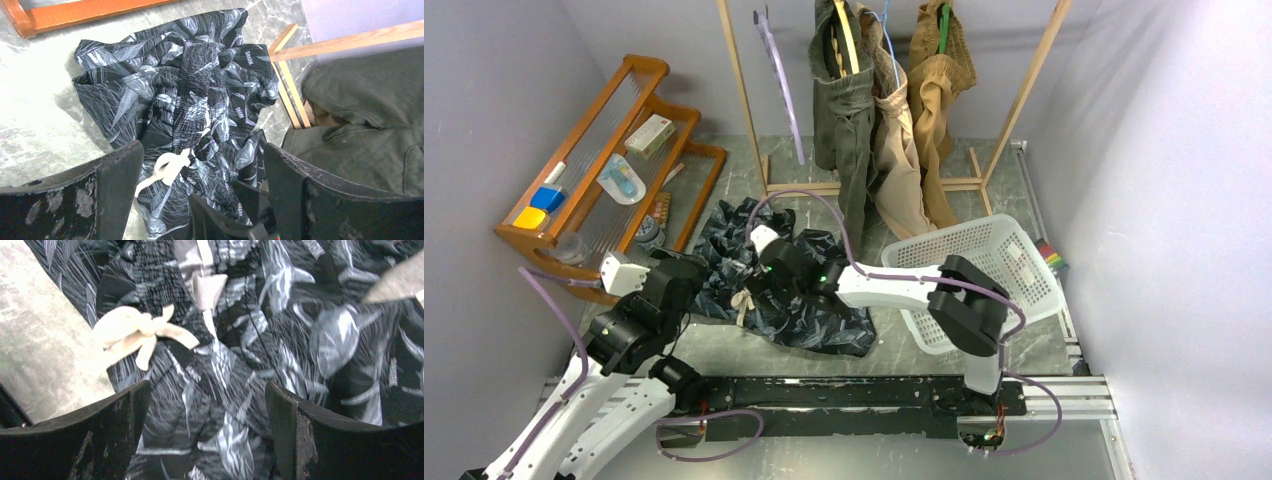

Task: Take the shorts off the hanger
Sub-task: Pick up the shorts at the center of the board.

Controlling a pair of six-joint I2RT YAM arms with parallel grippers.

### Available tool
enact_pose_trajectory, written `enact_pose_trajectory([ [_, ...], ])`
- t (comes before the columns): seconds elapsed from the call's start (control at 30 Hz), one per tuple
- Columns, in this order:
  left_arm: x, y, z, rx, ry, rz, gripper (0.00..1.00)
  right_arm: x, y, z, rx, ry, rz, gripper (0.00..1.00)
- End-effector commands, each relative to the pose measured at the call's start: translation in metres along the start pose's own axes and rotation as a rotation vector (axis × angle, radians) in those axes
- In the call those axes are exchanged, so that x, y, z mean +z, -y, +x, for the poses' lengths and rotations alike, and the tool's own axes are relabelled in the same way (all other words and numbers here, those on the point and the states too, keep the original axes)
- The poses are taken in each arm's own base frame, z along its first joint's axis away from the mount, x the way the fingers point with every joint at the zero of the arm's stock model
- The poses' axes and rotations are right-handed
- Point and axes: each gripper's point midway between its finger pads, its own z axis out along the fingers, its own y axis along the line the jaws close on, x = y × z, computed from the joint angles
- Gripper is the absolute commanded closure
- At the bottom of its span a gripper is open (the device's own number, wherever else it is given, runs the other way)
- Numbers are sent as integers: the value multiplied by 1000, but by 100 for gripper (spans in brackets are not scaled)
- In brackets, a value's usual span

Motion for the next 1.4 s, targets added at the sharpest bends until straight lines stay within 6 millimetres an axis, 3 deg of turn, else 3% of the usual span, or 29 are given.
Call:
enact_pose_trajectory([
  [0.0,-6,3,-13,-24,41,31,7,21,0,12,-108,-73,-3,11],
  [0.1,-7,4,-13,-21,38,46,8,35,-5,26,-154,-105,-39,7],
  [0.23,-7,7,-13,-14,35,64,8,56,-6,68,-187,-236,-60,6],
  [0.37,-7,11,-11,3,28,75,8,62,-3,101,-161,-307,-51,7],
  [0.43,-7,13,-10,11,24,76,8,60,1,109,-143,-314,-36,15],
  [0.53,-6,15,-10,23,27,77,8,51,7,112,-113,-305,3,50],
  [0.6,-5,16,-8,25,24,78,9,38,12,97,-92,-257,31,70],
  [0.73,-2,20,-2,31,5,95,8,-5,17,46,-40,-100,58,96],
  [0.9,0,25,3,41,-12,112,8,-73,12,-16,53,143,-3,100],
  [1.03,1,29,6,53,-18,120,8,-106,11,-27,95,246,-51,100],
  [1.13,1,31,7,60,-25,127,9,-105,6,-9,65,188,-88,99],
  [1.3,4,30,13,67,-41,126,9,-75,-12,65,43,-85,-177,92],
  [1.37,4,29,16,68,-49,127,9,-66,-15,86,47,-154,-184,88],
])
